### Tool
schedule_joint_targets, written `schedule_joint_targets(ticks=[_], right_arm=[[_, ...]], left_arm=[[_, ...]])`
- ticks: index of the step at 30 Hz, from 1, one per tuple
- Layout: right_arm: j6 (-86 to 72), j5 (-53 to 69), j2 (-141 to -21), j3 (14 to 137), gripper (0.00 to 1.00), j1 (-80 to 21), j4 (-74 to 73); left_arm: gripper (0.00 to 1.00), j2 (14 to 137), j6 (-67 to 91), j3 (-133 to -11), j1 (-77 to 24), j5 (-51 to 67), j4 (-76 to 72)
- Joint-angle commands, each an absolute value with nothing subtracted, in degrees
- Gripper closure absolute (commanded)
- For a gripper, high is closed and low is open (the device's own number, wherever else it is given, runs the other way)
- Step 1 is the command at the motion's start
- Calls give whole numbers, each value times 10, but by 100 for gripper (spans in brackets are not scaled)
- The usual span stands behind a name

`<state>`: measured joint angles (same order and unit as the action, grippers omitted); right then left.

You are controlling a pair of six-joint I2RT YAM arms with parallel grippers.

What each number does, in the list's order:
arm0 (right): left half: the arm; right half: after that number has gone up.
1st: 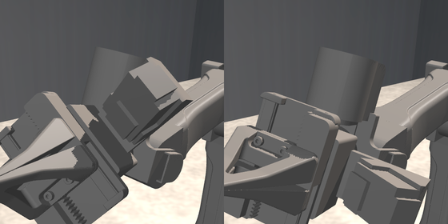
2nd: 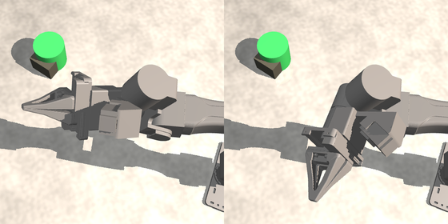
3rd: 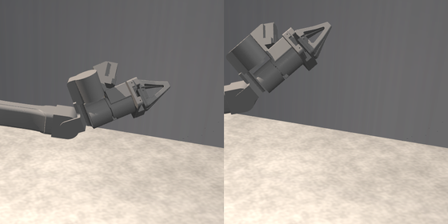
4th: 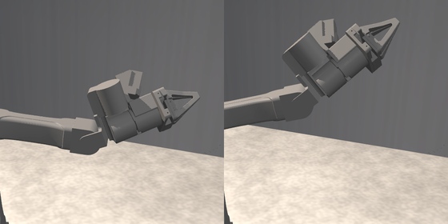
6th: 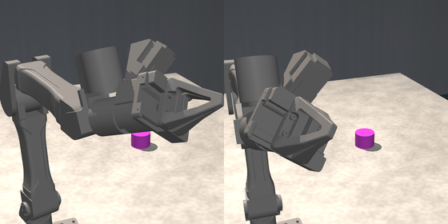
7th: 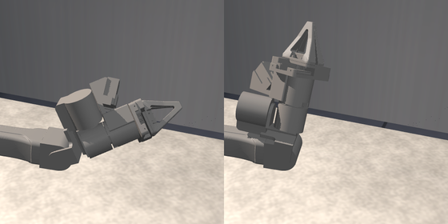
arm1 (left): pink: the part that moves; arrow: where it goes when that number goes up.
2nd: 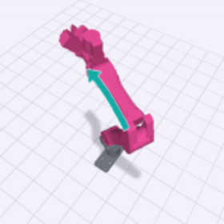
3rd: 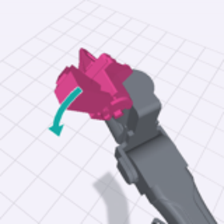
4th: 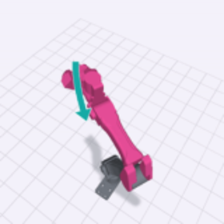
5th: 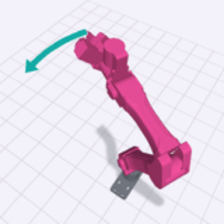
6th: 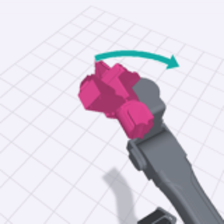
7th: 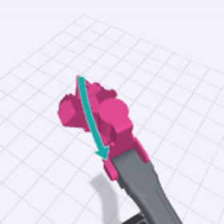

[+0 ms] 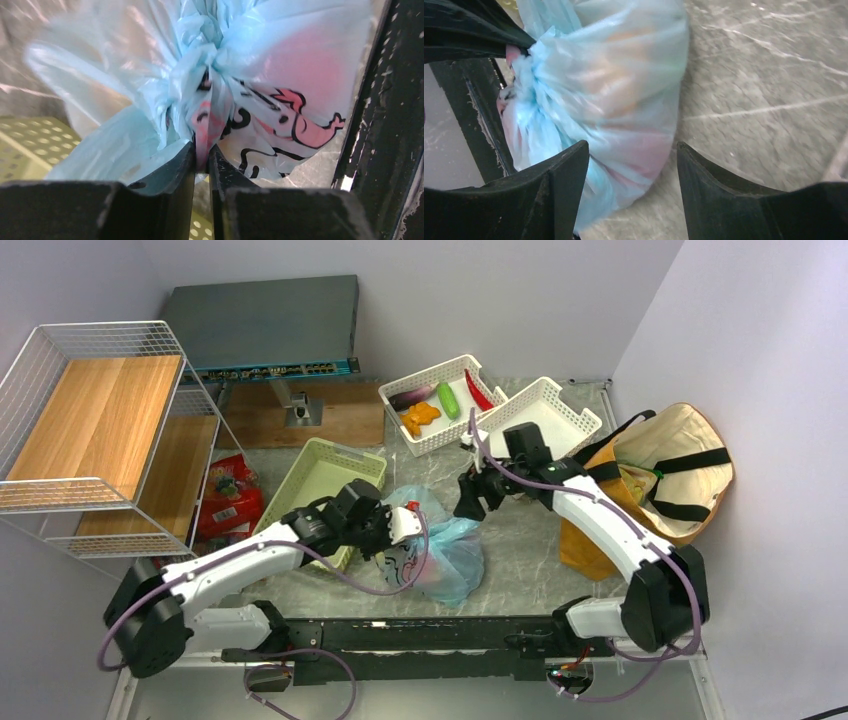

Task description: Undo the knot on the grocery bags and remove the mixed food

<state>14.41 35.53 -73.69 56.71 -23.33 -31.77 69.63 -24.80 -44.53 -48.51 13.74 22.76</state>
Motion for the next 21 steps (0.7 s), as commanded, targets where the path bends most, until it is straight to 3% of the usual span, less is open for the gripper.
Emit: schedule_joint_targets(ticks=[1,3,6,10,12,13,15,18,21], right_arm=[[116,386,-776,593,30,-276,-248],[114,382,-782,591,24,-294,-227],[111,379,-818,608,23,-314,-214],[107,372,-861,629,43,-321,-214],[111,368,-865,634,59,-322,-227],[115,369,-863,635,70,-321,-236],[128,365,-856,630,99,-320,-253],[133,348,-831,623,100,-303,-272],[131,328,-803,642,100,-243,-304]], left_arm=[[78,647,-288,-438,-486,183,143],[70,656,-287,-448,-487,180,143],[54,665,-276,-460,-486,184,136],[45,684,-277,-467,-487,178,128],[45,700,-283,-471,-488,169,129],[47,709,-284,-472,-488,158,128],[62,717,-286,-472,-486,135,128],[98,683,-310,-468,-478,147,143],[100,610,-335,-456,-470,160,157]])
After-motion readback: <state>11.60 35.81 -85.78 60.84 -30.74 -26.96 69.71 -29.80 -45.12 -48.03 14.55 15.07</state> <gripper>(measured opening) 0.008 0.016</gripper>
